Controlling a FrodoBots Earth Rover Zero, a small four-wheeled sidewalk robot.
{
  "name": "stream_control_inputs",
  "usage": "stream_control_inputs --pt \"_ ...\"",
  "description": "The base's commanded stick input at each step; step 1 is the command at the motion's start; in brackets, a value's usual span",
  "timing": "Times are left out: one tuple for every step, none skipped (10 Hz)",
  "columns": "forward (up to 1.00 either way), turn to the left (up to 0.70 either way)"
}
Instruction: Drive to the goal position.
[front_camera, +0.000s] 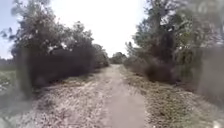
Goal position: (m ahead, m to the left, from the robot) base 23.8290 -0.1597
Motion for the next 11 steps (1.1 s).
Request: stream_control_inputs --pt "0.70 0.00" --pt "0.70 0.00" --pt "0.70 0.00" --pt "0.70 0.00" --pt "0.70 0.00" --pt "0.70 0.00" --pt "0.70 0.00" --pt "0.70 0.00" --pt "0.70 0.00" --pt "0.70 0.00" --pt "0.70 0.00"
